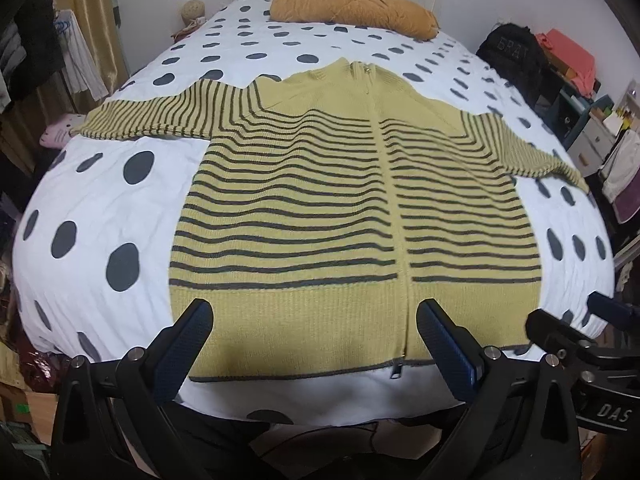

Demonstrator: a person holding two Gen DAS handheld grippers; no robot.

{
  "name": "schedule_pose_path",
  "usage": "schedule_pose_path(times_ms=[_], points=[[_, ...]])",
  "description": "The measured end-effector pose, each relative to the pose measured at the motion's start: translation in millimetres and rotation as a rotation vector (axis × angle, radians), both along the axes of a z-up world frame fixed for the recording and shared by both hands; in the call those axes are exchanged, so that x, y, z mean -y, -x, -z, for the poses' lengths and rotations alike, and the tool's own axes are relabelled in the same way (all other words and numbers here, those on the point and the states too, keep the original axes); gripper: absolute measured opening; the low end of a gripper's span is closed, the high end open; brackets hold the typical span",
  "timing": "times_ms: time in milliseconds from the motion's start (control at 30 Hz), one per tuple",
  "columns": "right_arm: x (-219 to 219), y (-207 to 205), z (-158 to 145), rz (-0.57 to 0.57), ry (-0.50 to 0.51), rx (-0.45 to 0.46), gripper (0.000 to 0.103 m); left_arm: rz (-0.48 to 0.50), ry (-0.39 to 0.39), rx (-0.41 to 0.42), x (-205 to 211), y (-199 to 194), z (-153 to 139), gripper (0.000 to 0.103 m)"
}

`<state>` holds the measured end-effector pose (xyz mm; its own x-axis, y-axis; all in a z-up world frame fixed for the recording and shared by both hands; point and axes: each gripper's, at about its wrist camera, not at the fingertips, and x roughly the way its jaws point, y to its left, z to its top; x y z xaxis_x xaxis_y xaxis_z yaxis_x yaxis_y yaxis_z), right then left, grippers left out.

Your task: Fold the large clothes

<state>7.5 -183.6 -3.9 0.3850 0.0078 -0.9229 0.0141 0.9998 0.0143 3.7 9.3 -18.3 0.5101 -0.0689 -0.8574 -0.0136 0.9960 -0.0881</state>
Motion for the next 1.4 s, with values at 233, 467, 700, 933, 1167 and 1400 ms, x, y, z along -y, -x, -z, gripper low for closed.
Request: schedule_pose_path(times_ms=[233,467,700,933,1167,1400], points=[[3.8,-2.4,3.8,-0.002,-0.02,-0.005,0.103,-0.041,-0.003,0.012,-3.5,-2.8,-1.0,0.102],[1.3,-5.4,7.1,-0.009,-0.027,-0.016,0.103,-0.043,-0.008,0.013,-7.0,-5.2,-0.3,0.102],[-5.0,-9.7,8.8,-0.018,-0.026,-0.021,0.103,-0.054,-0.013,0.012,-11.8,-9.0,0.8,0.102],[-12.9,-15.3,11.4,-0.026,-0.02,-0.029,0.103,-0.062,-0.01,0.011,-21.3,-14.6,2.4,0.102],[-22.8,-23.5,17.0,-0.026,-0.019,-0.039,0.103,-0.081,0.004,0.023,-39.2,-25.5,6.8,0.102],[-50.2,-42.8,31.4,-0.051,-0.023,-0.068,0.103,-0.127,-0.057,0.038,-75.2,-50.6,12.3,0.099]])
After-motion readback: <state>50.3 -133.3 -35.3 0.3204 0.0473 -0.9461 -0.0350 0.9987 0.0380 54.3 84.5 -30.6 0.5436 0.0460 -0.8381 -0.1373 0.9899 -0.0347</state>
